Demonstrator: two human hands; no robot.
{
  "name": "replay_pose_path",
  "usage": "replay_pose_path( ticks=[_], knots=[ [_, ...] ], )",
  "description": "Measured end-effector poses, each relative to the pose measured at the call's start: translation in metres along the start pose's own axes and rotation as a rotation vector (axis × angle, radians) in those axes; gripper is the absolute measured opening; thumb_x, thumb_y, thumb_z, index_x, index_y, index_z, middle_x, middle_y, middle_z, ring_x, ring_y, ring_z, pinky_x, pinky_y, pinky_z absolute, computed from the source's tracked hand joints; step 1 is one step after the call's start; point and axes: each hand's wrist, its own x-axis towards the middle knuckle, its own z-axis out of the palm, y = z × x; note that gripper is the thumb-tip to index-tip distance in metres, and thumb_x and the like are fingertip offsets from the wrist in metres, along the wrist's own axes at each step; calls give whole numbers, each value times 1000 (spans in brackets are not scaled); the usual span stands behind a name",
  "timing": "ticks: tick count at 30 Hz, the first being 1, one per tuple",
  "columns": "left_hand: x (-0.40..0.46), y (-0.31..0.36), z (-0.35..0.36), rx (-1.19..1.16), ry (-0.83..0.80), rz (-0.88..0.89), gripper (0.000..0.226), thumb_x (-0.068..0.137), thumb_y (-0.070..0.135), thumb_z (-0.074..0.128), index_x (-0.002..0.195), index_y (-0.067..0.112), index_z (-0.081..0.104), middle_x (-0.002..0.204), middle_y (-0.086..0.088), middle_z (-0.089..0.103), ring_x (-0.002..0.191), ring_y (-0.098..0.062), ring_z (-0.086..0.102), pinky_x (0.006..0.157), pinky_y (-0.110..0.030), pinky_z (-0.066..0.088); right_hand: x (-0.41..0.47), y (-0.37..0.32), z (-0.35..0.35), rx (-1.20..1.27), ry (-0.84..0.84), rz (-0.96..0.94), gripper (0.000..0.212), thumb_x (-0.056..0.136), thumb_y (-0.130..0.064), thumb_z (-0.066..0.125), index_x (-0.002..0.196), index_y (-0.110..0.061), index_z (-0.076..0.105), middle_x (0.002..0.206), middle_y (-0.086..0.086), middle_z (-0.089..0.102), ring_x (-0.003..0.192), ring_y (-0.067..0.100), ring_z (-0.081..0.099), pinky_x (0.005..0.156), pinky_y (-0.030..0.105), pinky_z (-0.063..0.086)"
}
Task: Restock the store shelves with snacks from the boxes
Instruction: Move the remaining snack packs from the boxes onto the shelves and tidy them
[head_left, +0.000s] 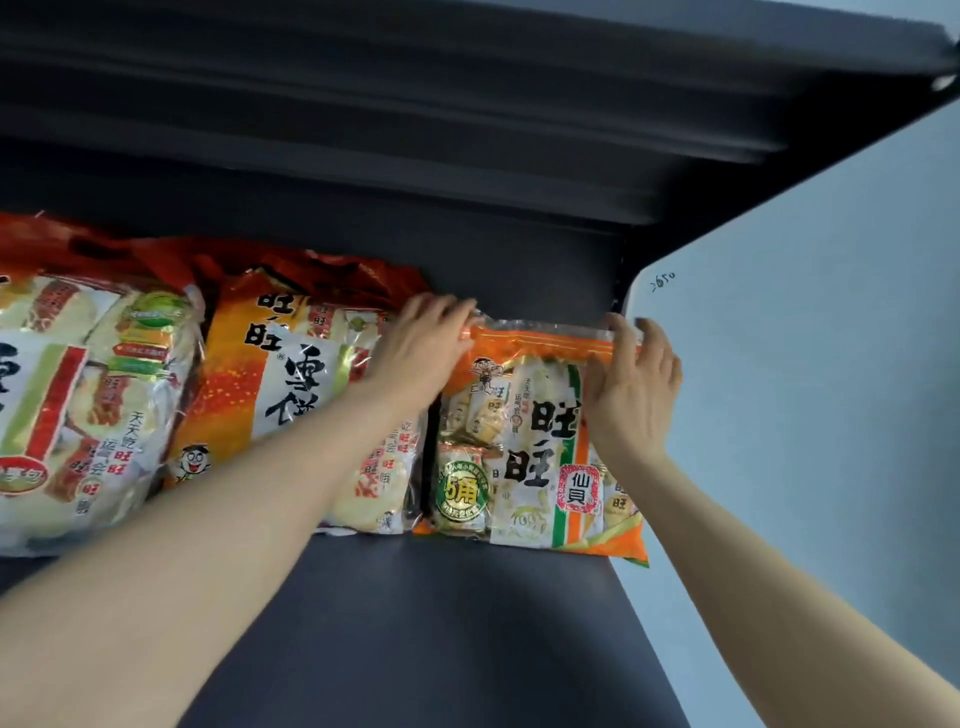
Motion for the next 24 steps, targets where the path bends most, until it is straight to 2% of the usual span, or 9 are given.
replay_pose_path(
  ticks=[3, 6, 9, 13, 16, 19, 21, 23, 24],
  knots=[
    [29, -11, -14, -2, -291, 8, 43, 104, 41, 38, 146, 30, 41, 143, -7, 50, 131, -32, 42, 108, -43, 36, 5, 12, -9, 50, -68, 348, 49, 101, -26, 46, 148, -23, 33, 149, 15, 37, 128, 38, 46, 106, 50, 35],
    [43, -15, -25, -165, -384, 42, 27, 102, 34, 50, 125, 27, 61, 130, 0, 60, 117, -22, 54, 98, -36, 42, 8, 19, -19, 224, -244, 533, 45, 106, -30, 32, 150, -24, 25, 123, 15, 60, 95, 36, 57, 80, 43, 43],
    [49, -22, -29, -325, -284, 10, 17, 95, 28, 63, 107, 19, 72, 116, 2, 68, 100, -13, 59, 84, -29, 44, 9, 20, -19, 288, -179, 571, 42, 103, -19, 29, 144, -28, 29, 104, 11, 66, 92, 34, 61, 80, 47, 49],
    [51, -20, -7, -336, -1, -173, 16, 91, 31, 70, 104, 23, 74, 108, 1, 72, 101, -21, 65, 81, -30, 47, 8, 16, -10, 318, -10, 504, 52, 100, -5, 34, 140, -36, 29, 104, 8, 65, 94, 31, 61, 83, 49, 51],
    [50, -13, 7, -310, 27, -295, 48, 95, 22, 65, 140, 29, 50, 124, -6, 65, 112, -28, 60, 89, -40, 51, 2, 20, -8, 346, -21, 506, 53, 103, -10, 37, 148, -35, 26, 126, 8, 55, 112, 29, 55, 96, 48, 46],
    [25, 4, 6, -122, 223, -10, 67, 96, 15, 60, 154, 20, 27, 146, -10, 45, 127, -30, 50, 97, -37, 48, -16, 25, -10, 177, -46, 341, 54, 104, -25, 43, 154, -30, 22, 150, 11, 32, 135, 32, 36, 111, 48, 31],
    [-8, 22, 8, -96, 143, 258, 77, 97, 42, 53, 157, 16, 13, 163, -10, 17, 147, -30, 25, 118, -36, 24, -34, 26, -15, -25, -66, 52, 54, 103, -39, 43, 153, -29, 26, 158, 15, 25, 145, 34, 24, 115, 53, 22],
    [-39, 32, 22, 23, -104, 379, 111, 83, 73, 46, 156, 15, -16, 162, -10, -23, 151, -27, -17, 121, -40, -7, -51, 27, -17, -154, -146, -188, 61, 100, -53, 40, 155, -28, 29, 162, 18, 21, 151, 35, 16, 116, 58, 17],
    [-50, 35, 33, 96, -164, 392, 126, 74, 83, 46, 152, 14, -25, 157, -12, -35, 146, -29, -30, 120, -45, -13, -57, 28, -15, -189, -189, -266, 66, 98, -59, 37, 156, -28, 28, 163, 18, 18, 152, 35, 12, 117, 60, 14]
  ],
)
